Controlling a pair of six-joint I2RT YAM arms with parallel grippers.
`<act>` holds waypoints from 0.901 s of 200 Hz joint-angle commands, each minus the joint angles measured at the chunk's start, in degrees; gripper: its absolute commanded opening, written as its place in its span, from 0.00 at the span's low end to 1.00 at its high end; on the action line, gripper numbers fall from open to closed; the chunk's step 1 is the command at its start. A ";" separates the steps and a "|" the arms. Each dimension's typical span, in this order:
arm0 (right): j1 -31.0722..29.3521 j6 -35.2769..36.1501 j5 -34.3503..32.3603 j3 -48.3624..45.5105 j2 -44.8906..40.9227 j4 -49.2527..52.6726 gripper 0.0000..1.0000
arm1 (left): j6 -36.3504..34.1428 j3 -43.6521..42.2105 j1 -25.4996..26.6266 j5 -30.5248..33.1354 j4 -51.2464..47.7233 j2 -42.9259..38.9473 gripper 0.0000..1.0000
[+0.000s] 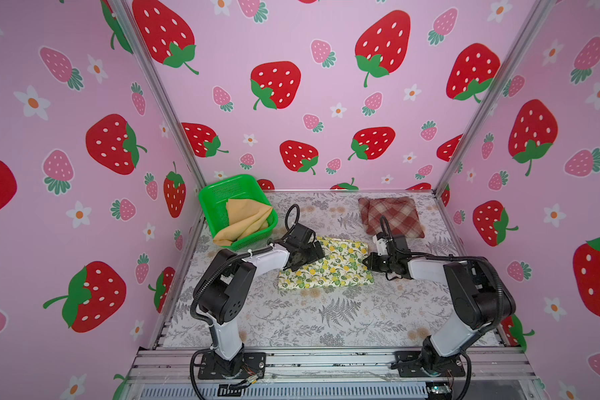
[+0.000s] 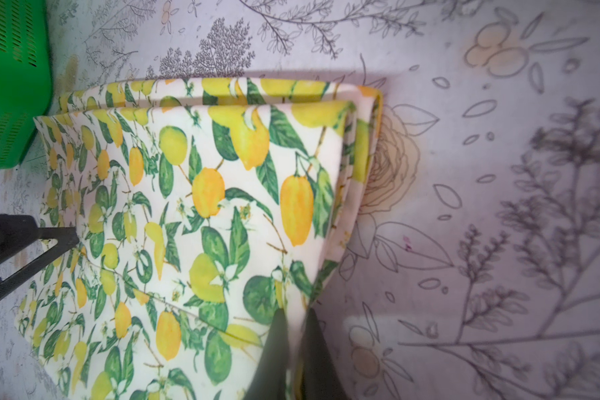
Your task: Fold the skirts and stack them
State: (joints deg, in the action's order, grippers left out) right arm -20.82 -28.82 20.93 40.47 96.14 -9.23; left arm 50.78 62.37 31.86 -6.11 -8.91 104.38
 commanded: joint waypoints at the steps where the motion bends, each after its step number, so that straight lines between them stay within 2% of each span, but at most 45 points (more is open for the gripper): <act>1: 0.17 1.65 -2.84 1.38 -1.40 7.89 0.00 | -0.44 1.14 0.03 -0.61 -1.74 -2.15 1.00; 46: 0.36 6.74 -9.08 9.45 -5.87 18.49 0.00 | -0.31 3.65 1.89 -1.36 -2.21 -6.24 1.00; 83: 0.41 9.77 -13.45 14.80 -8.25 25.20 0.00 | 0.30 7.87 5.74 -4.37 -1.47 -4.88 1.00; 121: 0.36 10.95 -15.02 17.09 -9.28 27.91 0.00 | 3.65 9.00 9.64 -8.02 5.77 -1.03 0.99; 180: 0.34 10.28 -13.84 17.93 -10.06 29.59 0.00 | 12.80 5.44 13.48 -12.74 21.79 5.29 0.99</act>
State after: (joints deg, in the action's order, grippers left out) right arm -20.71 -19.25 7.31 56.53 87.88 18.28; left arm 58.06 69.14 44.45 -15.73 4.08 107.68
